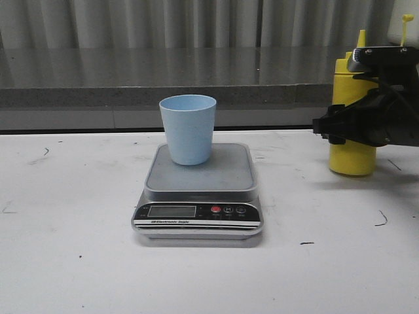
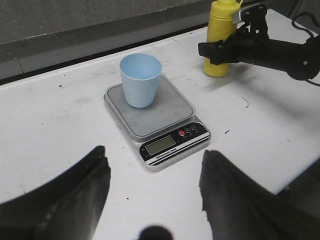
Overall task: Pour seasoning into cup on scale with both arms
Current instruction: 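Lift the yellow bottle and tilt its nozzle down toward the cup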
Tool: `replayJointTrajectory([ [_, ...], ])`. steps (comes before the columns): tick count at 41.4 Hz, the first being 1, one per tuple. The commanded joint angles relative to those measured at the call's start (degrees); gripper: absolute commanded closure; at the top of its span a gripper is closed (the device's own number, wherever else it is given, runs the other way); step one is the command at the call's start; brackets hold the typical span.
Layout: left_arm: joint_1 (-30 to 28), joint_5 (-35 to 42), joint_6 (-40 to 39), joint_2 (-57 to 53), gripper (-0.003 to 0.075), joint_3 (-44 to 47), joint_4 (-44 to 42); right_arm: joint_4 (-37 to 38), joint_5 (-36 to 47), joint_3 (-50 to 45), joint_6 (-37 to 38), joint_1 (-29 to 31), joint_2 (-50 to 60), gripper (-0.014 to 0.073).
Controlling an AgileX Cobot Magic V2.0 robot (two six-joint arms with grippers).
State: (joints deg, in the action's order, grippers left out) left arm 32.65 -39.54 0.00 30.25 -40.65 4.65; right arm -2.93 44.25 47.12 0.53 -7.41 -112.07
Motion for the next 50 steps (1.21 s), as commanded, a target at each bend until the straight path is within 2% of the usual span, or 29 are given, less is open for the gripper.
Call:
replayJointTrajectory([
  [1, 0.37, 4.57, 0.0, 0.09, 0.0321, -1.52, 0.75, 4.6, -1.02, 1.22, -1.11, 0.45, 8.7, 0.0237],
  [9, 0.37, 4.57, 0.0, 0.09, 0.0321, -1.52, 0.75, 15.46, -12.33, 1.39, -11.71, -0.52, 19.51, 0.0253],
  [13, 0.37, 4.57, 0.0, 0.09, 0.0321, -1.52, 0.75, 15.93, -19.54, 2.3, -20.97, -2.83, 24.26, 0.0253],
  [18, 0.37, 4.57, 0.0, 0.09, 0.0321, -1.52, 0.75, 15.93, -33.45, 6.62, -34.01, -7.45, 27.1, 0.0253],
  [22, 0.37, 4.57, 0.0, 0.09, 0.0321, -1.52, 0.75, 15.93, -44.25, 11.32, -40.77, -11.68, 26.94, 0.0255],
  [25, 0.37, 4.57, 0.0, 0.09, 0.0321, -1.52, 0.75, 16.61, -49.83, 14.83, -43.4, -14.69, 26.57, 0.0288],
  [28, 0.37, 4.57, 0.0, 0.09, 0.0321, -1.52, 0.75, 19.22, -53.72, 17.79, -43.86, -16.81, 26.15, 0.0317],
  [38, 0.37, 4.57, 0.0, 0.09, 0.0321, -1.52, 0.75, 32.52, -67.64, 26.87, -40.94, -20.53, 21.99, 0.0316],
  [45, 0.37, 4.57, 0.0, 0.09, 0.0321, -1.52, 0.75, 52.87, -78.92, 33.65, -28.94, -23.63, 16.96, 0.0316],
  [50, 0.37, 4.57, 0.0, 0.09, 0.0321, -1.52, 0.75, 65.04, -82.35, 35.38, -25.65, -26.0, 13.88, 0.0314],
])
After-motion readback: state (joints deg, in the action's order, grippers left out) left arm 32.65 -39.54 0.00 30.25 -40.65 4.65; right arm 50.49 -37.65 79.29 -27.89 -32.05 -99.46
